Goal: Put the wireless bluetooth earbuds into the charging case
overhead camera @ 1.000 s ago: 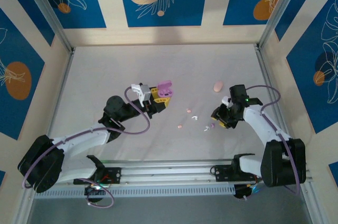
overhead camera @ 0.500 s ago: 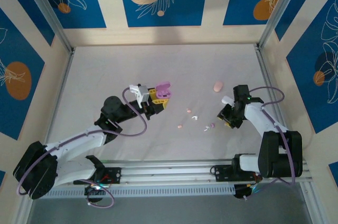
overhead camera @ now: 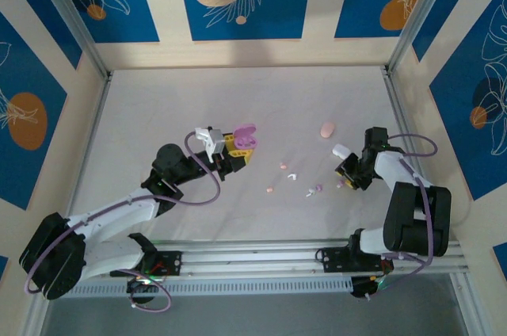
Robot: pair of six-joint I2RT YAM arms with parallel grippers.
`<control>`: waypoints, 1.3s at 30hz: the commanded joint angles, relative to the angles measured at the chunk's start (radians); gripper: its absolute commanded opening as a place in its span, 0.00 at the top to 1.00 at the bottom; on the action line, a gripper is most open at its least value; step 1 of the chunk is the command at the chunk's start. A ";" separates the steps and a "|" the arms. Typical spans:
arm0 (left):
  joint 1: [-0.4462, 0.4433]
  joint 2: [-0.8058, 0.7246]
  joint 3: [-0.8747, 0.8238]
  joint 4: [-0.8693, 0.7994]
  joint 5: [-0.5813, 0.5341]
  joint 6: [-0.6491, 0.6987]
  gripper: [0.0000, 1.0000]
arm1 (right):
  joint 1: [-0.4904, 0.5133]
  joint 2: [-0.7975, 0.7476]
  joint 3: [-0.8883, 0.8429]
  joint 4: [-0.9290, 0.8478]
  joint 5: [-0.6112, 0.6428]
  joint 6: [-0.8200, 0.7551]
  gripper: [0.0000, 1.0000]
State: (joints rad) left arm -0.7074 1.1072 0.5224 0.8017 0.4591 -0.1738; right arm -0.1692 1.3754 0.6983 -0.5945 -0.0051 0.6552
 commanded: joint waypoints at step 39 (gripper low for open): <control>-0.010 -0.006 0.040 -0.013 0.017 0.004 0.75 | 0.103 0.039 0.013 0.013 -0.125 -0.043 0.64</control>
State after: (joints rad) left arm -0.7074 1.1023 0.5289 0.7757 0.4625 -0.1741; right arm -0.0814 1.4063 0.6792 -0.5617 -0.1055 0.6308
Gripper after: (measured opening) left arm 0.350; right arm 0.355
